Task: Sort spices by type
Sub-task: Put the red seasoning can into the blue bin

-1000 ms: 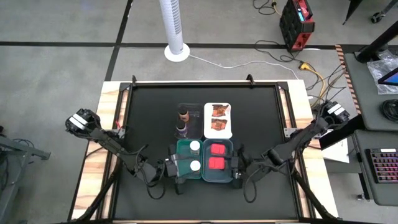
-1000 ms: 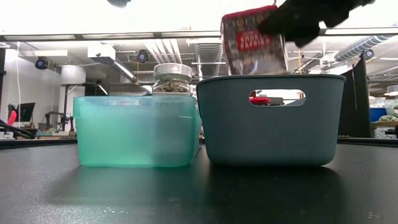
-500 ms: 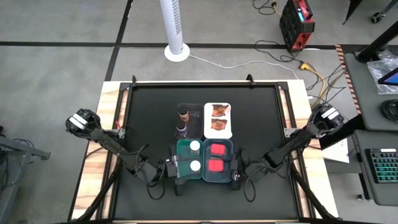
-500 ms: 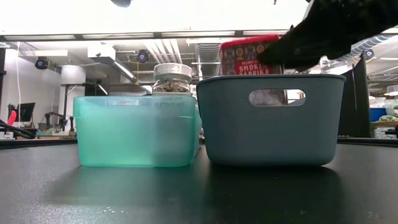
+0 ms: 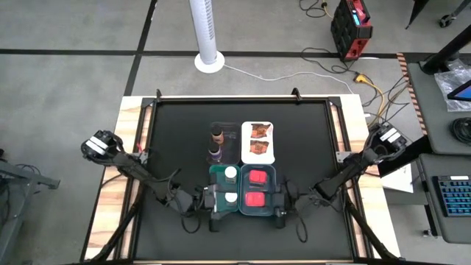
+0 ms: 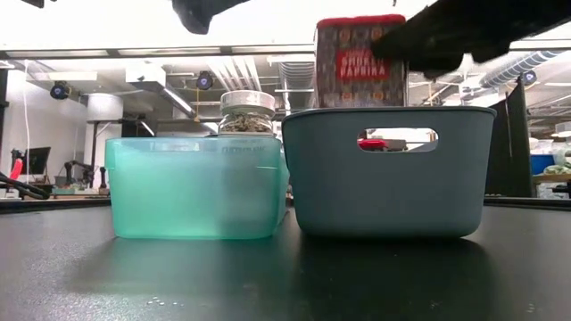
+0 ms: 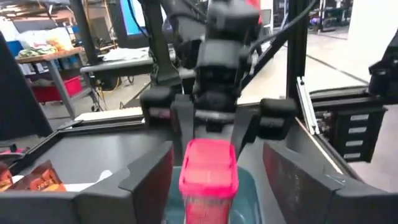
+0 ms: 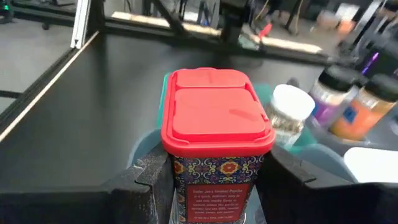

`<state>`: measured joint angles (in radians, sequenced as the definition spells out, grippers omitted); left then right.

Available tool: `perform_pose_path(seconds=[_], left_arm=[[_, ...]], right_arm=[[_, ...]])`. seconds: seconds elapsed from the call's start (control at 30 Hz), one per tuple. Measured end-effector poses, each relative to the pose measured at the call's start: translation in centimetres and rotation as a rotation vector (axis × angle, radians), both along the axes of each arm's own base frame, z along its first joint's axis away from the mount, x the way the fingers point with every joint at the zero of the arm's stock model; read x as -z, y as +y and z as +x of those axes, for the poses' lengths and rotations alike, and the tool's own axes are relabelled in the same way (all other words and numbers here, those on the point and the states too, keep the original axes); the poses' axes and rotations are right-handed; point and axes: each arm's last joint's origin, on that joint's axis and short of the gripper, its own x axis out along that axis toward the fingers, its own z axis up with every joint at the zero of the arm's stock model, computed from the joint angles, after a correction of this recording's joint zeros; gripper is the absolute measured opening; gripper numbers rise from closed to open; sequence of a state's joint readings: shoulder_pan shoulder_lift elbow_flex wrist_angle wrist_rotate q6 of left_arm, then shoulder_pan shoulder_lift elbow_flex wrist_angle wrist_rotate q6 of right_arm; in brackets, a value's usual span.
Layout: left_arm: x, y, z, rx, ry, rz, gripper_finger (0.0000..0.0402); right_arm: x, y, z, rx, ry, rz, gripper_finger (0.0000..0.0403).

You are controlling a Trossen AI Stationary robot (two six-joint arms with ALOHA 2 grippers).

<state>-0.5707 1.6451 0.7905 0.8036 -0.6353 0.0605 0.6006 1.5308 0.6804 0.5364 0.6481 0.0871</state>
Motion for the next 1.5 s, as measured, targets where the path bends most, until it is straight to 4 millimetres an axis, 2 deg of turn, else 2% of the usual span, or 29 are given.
perform_pose_path(seconds=[0.23,0.4,0.6,0.73,0.93,1.0,1.17,1.33,1.5], left_arm=[[0.5,0.5,0.4,-0.022,0.014,0.025,0.0293],[1.0,0.7,0.9,0.022,0.027,0.055,0.033],[2.1,0.9,1.8,0.051,0.039,0.046,0.0338],[2.2,0.7,3.4,0.057,0.035,0.046,0.0334],[2.1,0.3,5.0,0.04,0.03,0.126,0.0299],[2.2,0.3,5.1,0.042,0.044,0.133,0.0268],[2.4,0.4,4.9,0.004,0.073,0.122,0.0157],[2.8,0.5,4.8,-0.006,0.116,0.116,0.0152],[2.7,0.3,4.9,-0.044,0.143,0.098,0.0152]], right_arm=[[-1.4,1.4,-1.2,0.01,-0.079,-0.086,0.0167],[-2.5,1.9,-1.3,-0.018,-0.167,-0.09,0.0167],[-3.4,2.2,-0.9,-0.036,-0.197,-0.122,0.0167],[-4.1,2.5,-0.6,-0.062,-0.21,-0.134,0.0167],[-4.4,2.6,-0.5,-0.063,-0.209,-0.135,0.0167],[-4.4,2.6,-0.5,-0.062,-0.211,-0.124,0.0176],[-4.2,2.6,-0.5,-0.046,-0.202,-0.092,0.0232],[-4.3,2.6,-0.5,-0.037,-0.17,-0.106,0.0258],[-6.6,2.6,0.1,0.004,0.017,-0.095,0.0269]])
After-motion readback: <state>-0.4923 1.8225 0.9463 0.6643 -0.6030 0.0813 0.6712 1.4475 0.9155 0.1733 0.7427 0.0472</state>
